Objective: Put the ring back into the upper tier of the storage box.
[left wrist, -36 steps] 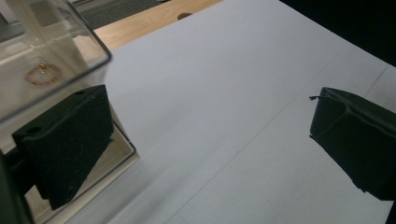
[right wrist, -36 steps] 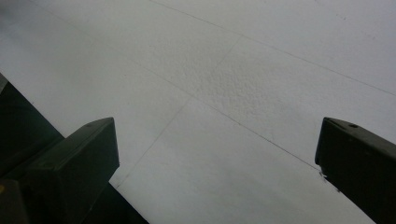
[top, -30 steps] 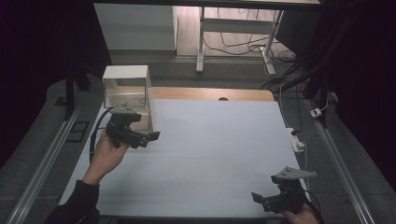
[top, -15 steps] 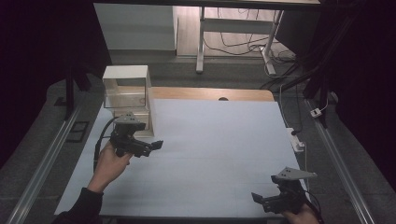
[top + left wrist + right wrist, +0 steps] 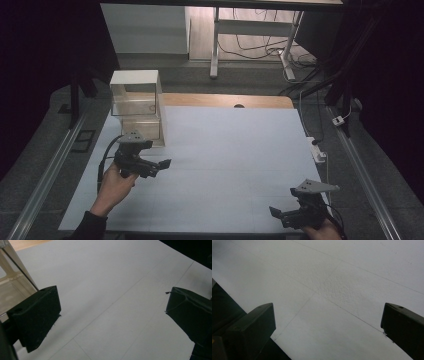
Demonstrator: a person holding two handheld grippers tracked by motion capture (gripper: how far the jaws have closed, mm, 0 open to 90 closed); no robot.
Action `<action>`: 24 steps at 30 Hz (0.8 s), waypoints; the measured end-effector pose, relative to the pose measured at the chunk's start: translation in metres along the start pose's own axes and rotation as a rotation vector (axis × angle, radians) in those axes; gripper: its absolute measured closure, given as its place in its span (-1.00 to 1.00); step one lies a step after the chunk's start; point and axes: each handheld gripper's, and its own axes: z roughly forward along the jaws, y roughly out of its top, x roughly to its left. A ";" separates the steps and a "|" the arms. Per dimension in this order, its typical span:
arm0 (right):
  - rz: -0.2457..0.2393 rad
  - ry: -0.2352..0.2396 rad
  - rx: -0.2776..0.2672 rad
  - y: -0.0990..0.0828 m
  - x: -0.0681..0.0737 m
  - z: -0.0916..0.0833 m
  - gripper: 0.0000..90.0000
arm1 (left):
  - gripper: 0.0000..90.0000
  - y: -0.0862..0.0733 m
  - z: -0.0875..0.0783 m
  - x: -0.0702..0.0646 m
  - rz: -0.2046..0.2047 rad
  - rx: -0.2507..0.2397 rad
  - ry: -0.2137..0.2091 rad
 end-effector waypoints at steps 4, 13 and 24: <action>-0.002 0.001 0.000 0.000 0.000 0.000 -1.00 | -1.00 -0.005 -0.004 -0.003 -0.004 -0.009 -0.002; -0.004 0.002 0.002 0.000 0.001 0.000 -1.00 | -1.00 -0.020 -0.013 -0.006 -0.025 -0.006 -0.001; -0.008 0.001 0.003 0.000 0.001 0.000 -1.00 | -1.00 -0.047 -0.030 -0.004 -0.086 -0.010 0.018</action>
